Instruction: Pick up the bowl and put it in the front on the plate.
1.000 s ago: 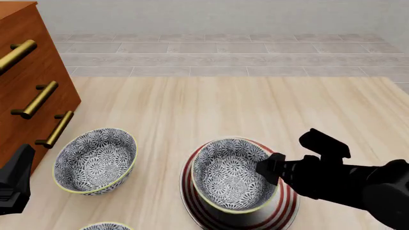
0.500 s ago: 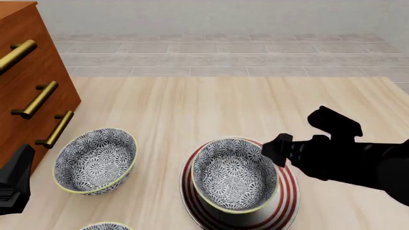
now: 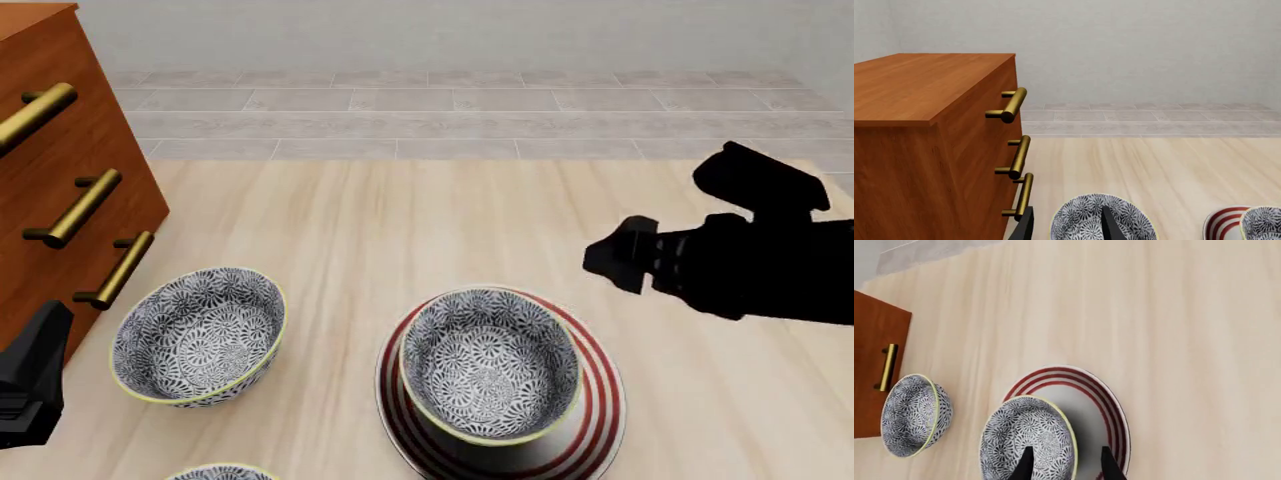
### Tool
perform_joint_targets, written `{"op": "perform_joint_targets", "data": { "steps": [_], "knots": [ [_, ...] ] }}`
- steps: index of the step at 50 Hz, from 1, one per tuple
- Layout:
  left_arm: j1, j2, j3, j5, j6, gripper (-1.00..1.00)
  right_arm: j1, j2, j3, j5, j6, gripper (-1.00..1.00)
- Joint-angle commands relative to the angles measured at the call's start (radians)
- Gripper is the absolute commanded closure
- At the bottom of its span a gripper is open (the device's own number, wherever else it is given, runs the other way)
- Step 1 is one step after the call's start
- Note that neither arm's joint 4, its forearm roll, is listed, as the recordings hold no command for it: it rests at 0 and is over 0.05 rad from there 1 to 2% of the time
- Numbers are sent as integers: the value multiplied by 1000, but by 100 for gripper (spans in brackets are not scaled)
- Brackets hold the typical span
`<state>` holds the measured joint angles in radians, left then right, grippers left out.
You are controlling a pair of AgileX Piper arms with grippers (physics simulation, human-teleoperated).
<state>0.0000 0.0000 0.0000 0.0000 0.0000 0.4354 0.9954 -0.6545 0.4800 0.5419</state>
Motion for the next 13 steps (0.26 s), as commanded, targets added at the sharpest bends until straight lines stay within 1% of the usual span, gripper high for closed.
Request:
{"op": "perform_joint_targets", "data": {
  "steps": [1,2,4,7,13],
  "knots": [
    [0,0,0,0,0,-100,-38,-16,-99,90,-70,-100],
    [0,0,0,0,0,-100,-45,-15,-119,97,-86,-100],
    [0,0,0,0,0,-100,-57,-25,-125,102,-96,-100],
    [0,0,0,0,0,-100,-64,-62,-128,127,-108,-100],
    [0,0,0,0,0,-100,-78,-100,-127,137,-127,-100]
  ]
}}
